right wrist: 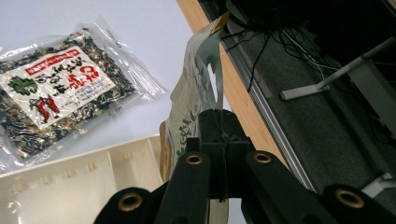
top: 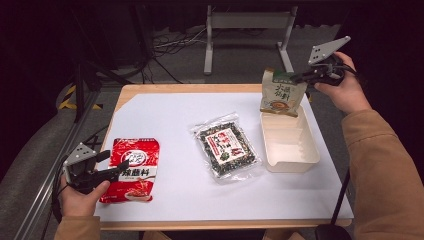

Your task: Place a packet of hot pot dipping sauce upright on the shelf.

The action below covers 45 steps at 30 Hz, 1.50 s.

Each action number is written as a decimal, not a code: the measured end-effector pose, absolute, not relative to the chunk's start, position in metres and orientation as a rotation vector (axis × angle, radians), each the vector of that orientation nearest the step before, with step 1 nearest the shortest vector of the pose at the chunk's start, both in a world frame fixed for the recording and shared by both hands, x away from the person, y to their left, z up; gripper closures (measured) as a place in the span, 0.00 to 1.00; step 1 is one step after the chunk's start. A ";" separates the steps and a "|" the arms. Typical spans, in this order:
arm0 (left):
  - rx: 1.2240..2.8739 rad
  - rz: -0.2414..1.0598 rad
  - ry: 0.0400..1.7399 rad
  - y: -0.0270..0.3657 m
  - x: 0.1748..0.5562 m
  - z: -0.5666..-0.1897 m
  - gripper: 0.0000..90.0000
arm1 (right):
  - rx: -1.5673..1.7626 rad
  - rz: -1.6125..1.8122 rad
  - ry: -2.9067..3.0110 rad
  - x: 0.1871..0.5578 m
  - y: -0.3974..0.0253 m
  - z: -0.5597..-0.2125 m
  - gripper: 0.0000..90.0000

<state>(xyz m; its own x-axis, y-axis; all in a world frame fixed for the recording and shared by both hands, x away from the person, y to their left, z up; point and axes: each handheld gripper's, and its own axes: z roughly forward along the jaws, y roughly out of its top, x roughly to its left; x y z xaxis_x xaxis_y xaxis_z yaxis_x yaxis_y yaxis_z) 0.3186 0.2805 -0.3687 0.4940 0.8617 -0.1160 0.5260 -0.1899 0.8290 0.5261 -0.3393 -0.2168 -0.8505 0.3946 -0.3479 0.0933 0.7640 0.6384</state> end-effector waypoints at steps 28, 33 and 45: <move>1.866 0.474 1.154 0.277 0.321 -0.369 0.27 | 0.383 0.763 2.538 0.538 -0.336 -0.252 0.99; 1.865 0.473 1.150 0.277 0.322 -0.369 0.27 | 0.412 0.783 2.548 0.541 -0.338 -0.262 0.99; 1.872 0.467 1.138 0.274 0.324 -0.368 0.27 | 0.462 0.756 2.563 0.540 -0.344 -0.271 0.97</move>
<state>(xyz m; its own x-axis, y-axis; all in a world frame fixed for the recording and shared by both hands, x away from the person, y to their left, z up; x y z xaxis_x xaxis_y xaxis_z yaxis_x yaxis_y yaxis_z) 0.3243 0.2737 -0.3685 0.5111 0.8516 -0.1166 0.5247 -0.2017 0.8270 0.5399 -0.3437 -0.2708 -0.8535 0.4237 -0.3035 0.1911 0.7962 0.5741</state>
